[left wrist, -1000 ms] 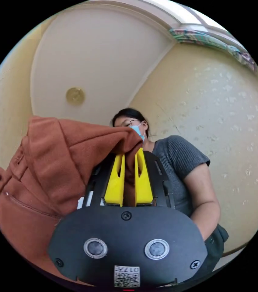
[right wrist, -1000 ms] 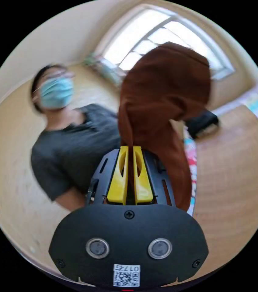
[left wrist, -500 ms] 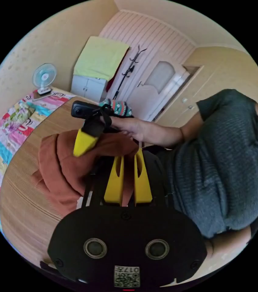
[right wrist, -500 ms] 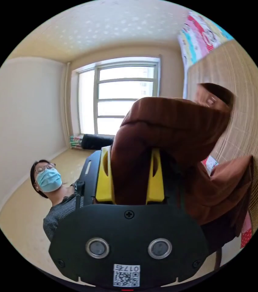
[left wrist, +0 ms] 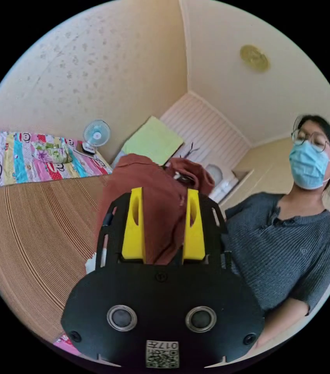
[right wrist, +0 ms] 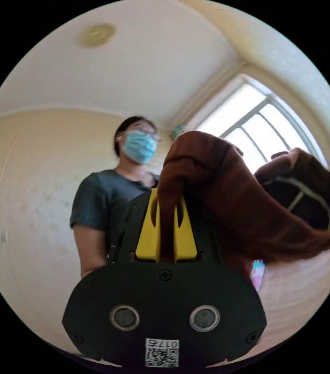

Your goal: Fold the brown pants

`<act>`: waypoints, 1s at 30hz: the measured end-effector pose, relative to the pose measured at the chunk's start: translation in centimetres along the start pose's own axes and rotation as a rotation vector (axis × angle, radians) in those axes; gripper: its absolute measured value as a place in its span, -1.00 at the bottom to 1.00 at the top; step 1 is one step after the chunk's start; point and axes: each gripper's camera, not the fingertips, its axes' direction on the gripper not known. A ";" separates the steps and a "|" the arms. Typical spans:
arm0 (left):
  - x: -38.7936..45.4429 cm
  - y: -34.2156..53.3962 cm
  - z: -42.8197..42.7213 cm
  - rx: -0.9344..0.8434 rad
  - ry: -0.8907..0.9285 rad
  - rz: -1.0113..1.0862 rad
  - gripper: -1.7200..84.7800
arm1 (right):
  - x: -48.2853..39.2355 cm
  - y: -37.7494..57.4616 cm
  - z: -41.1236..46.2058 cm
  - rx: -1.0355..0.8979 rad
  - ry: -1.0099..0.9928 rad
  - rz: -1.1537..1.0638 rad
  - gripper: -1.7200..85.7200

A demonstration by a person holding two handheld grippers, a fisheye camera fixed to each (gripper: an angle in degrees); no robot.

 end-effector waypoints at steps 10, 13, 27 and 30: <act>-6.6 3.5 9.7 -0.138 0.494 -0.289 -0.36 | -6.6 -7.7 4.1 -0.162 -0.631 -0.657 -0.91; -7.1 4.5 14.2 -0.214 0.527 -0.290 -0.40 | -6.7 -8.4 5.3 -0.165 -0.776 -0.694 -0.89; 7.4 4.7 0.0 0.294 0.602 0.649 -0.88 | -10.9 -6.3 -3.3 0.094 0.132 0.152 -0.77; 10.0 3.9 0.7 0.248 0.557 0.665 -0.89 | -9.6 -3.9 -5.5 0.209 0.285 0.339 -0.67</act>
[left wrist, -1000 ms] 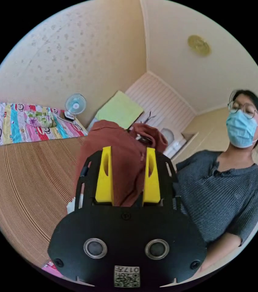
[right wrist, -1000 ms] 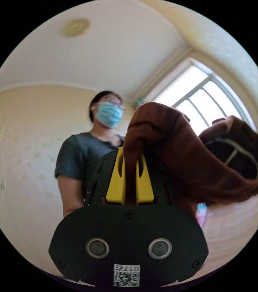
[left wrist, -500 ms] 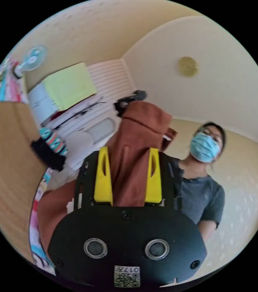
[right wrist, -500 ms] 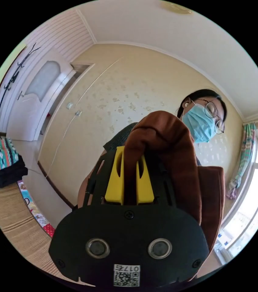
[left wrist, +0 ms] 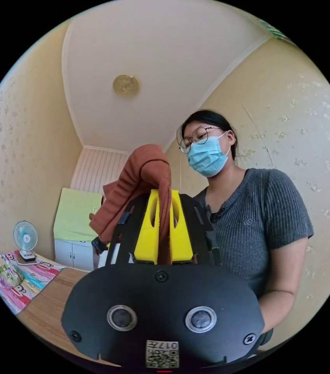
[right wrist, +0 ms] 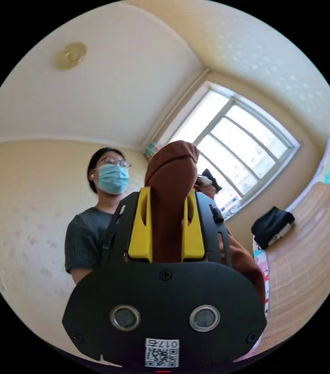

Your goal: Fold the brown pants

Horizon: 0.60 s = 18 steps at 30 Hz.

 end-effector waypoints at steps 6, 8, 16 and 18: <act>1.7 -0.6 2.0 0.020 0.016 0.012 -0.88 | -2.3 4.2 -2.5 0.189 0.275 -0.005 -0.70; 2.0 -0.6 2.6 0.014 0.021 0.003 -0.88 | -3.3 4.9 -1.8 0.148 0.260 -0.057 -0.66; 2.6 -1.0 5.4 0.066 -0.022 -0.040 -0.87 | -2.6 9.2 -2.9 0.259 0.061 -0.068 -0.35; 2.9 -1.4 6.2 0.067 -0.049 -0.051 -0.87 | -2.7 10.9 -3.4 0.377 -0.038 -0.111 -0.33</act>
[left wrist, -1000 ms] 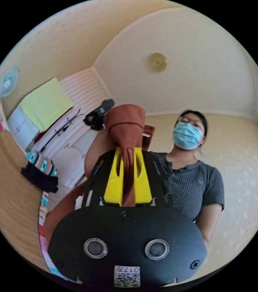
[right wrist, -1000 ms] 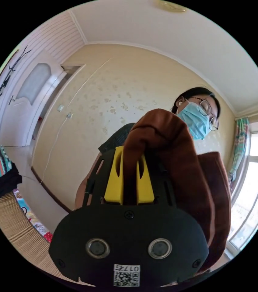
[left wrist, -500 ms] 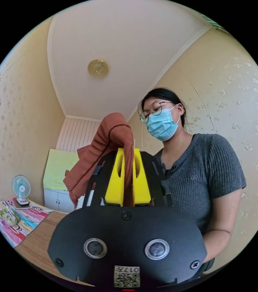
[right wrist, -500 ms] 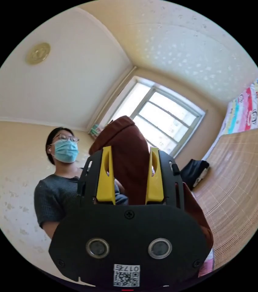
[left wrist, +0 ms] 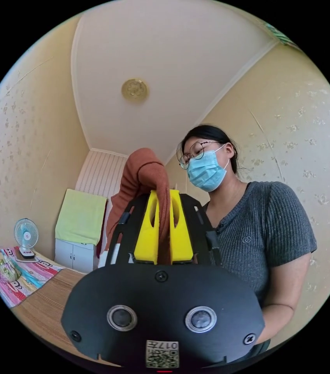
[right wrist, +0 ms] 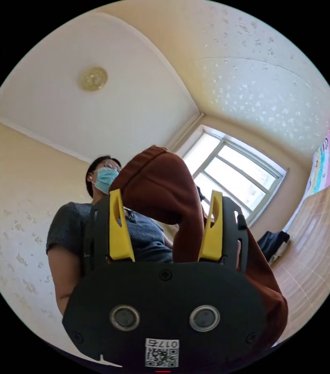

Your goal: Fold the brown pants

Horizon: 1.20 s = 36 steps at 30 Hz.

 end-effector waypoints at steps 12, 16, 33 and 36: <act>1.9 -3.6 5.0 -0.075 -0.040 -0.022 -0.87 | -4.3 -2.6 3.9 -0.044 0.551 0.031 -0.69; 2.6 -5.1 5.9 -0.095 -0.077 -0.035 -0.87 | -4.9 -6.3 4.9 -0.167 0.777 0.104 -0.87; 8.8 -18.5 11.8 -0.299 -0.403 -0.081 -0.86 | -27.4 -22.0 27.8 0.237 1.124 -0.945 -0.90; 11.5 -22.5 8.1 -0.203 -0.578 -0.074 -0.86 | -23.4 -28.0 34.6 -0.012 0.982 -0.876 -0.89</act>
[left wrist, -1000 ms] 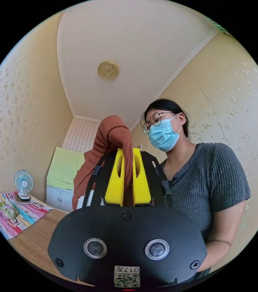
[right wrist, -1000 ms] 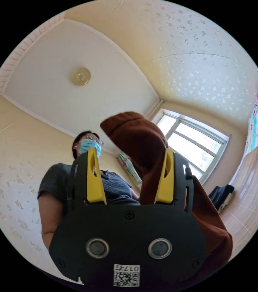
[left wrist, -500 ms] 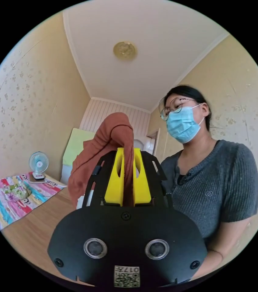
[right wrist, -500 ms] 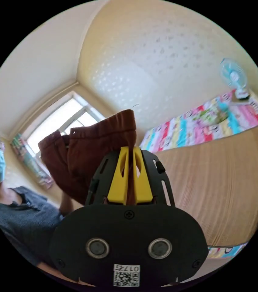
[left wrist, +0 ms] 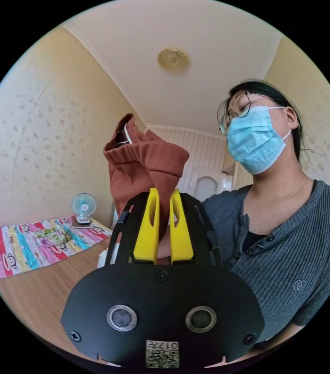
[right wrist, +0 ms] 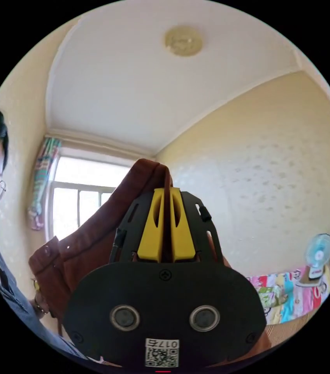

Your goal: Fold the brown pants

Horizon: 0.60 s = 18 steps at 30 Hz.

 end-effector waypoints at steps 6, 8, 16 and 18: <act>-3.1 -1.7 -13.5 0.216 -0.400 -0.283 -0.86 | 0.5 5.4 28.7 -0.658 -0.413 0.062 -0.86; -4.7 -0.1 -17.6 0.259 -0.568 -0.418 -0.85 | 0.9 12.9 37.4 -0.928 -0.491 0.167 -0.83; -13.5 17.0 -35.5 0.174 -0.952 -1.341 -0.72 | 2.1 48.0 36.0 -1.410 -0.575 0.712 -0.85; -14.6 20.7 -39.4 0.207 -0.877 -1.561 -0.70 | 3.9 57.6 28.2 -1.498 -0.589 0.962 -0.90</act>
